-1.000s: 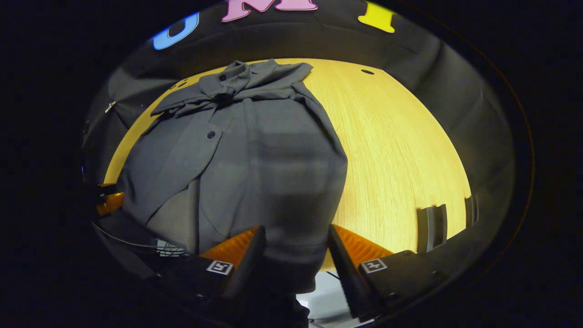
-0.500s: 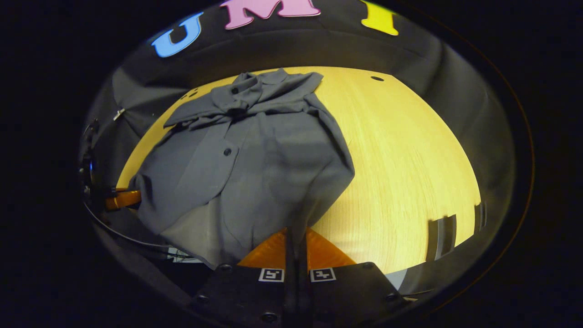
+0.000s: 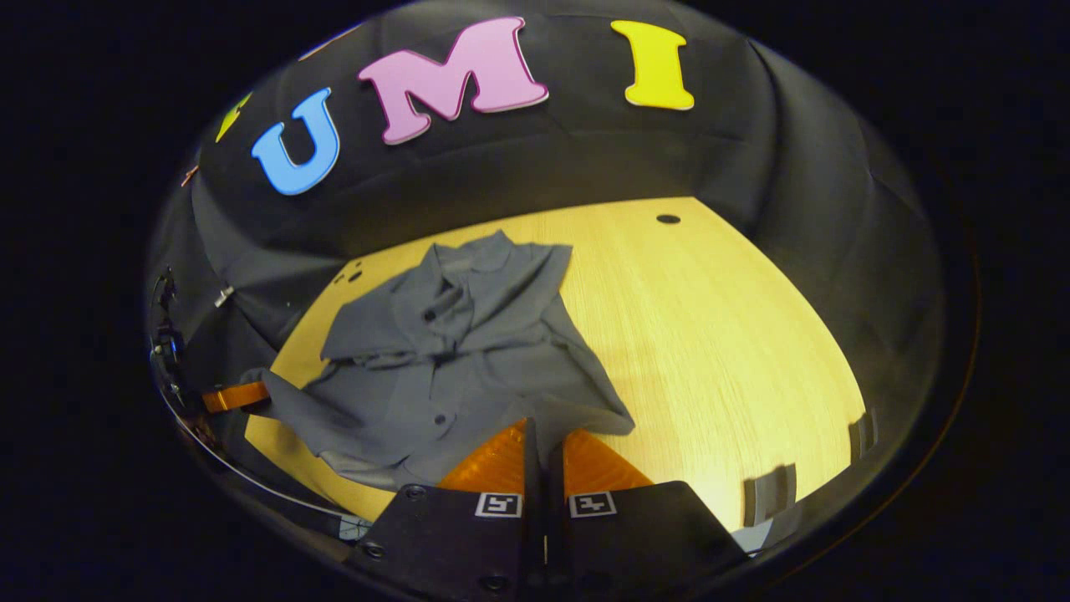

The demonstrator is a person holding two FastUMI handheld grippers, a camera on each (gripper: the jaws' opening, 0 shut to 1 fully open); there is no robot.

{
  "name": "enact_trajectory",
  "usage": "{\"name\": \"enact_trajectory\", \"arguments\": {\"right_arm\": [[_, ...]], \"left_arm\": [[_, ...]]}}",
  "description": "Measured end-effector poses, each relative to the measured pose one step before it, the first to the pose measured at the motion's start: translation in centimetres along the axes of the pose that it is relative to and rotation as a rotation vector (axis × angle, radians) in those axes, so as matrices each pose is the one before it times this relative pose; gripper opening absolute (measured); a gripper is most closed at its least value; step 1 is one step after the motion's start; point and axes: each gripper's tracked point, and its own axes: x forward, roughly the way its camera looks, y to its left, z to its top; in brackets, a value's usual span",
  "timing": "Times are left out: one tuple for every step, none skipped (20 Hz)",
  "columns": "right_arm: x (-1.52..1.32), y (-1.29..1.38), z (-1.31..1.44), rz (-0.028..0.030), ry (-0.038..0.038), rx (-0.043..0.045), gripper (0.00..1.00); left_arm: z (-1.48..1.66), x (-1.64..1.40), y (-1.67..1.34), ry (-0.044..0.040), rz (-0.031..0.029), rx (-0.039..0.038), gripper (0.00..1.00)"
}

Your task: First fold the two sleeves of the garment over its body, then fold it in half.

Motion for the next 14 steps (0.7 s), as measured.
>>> {"name": "enact_trajectory", "arguments": {"right_arm": [[0.423,0.33,1.733,0.00709,-0.03024,-0.00003,0.06],[0.434,0.327,1.73,0.00785,-0.03026,-0.00151,0.06],[0.491,0.19,1.589,0.00774,-0.02598,0.00077,0.06],[0.659,0.061,1.382,0.00404,-0.02201,0.00061,0.06],[0.84,0.112,1.252,0.00289,-0.01909,-0.00055,0.06],[0.917,0.089,1.182,0.00332,-0.01601,-0.00128,0.06],[0.837,0.003,1.169,0.00063,-0.01771,-0.00221,0.06],[0.818,-0.045,1.377,0.00358,-0.01553,0.00043,0.06],[0.936,0.073,0.986,0.00239,-0.01355,0.00116,0.06],[1.0,0.033,0.736,-0.00063,-0.00992,-0.00256,0.06],[0.802,0.02,0.77,0.00118,-0.00989,-0.00699,0.06],[0.789,0.028,0.54,0.00094,-0.00691,-0.00607,0.06],[0.919,0.143,0.44,0.0022,-0.0047,-0.00273,0.06],[0.771,0.045,0.407,0.00053,-0.00419,-0.00227,0.05]], "left_arm": [[1.507,0.271,0.041,-0.0268,-0.0013,-0.00321,0.06],[1.507,0.422,0.066,-0.02506,-0.00057,-0.0017,0.06],[1.372,0.279,0.28,-0.02698,0.00239,-0.00162,0.06],[1.485,0.533,0.259,-0.02661,0.00496,-0.00279,0.06],[1.388,0.509,0.214,-0.02309,0.00412,-0.00425,0.06],[1.095,0.618,0.123,-0.01963,0.00371,-0.00413,0.05],[1.071,0.694,0.192,-0.01907,0.00324,-0.0028,0.05],[1.113,0.78,0.088,-0.01727,0.00255,-0.00267,0.05],[0.879,0.802,0.083,-0.01408,0.00122,-0.001,0.05],[0.743,0.738,0.071,-0.01247,0.0018,-0.00064,0.05],[0.522,0.776,0.078,-0.00901,0.00249,0.00153,0.05],[0.498,0.78,0.093,-0.00521,0.00335,0.00384,0.05],[0.356,0.847,0.138,-0.00522,0.00306,0.007,0.05],[0.295,0.8,0.112,-0.00517,0.00333,0.007,0.05]]}}
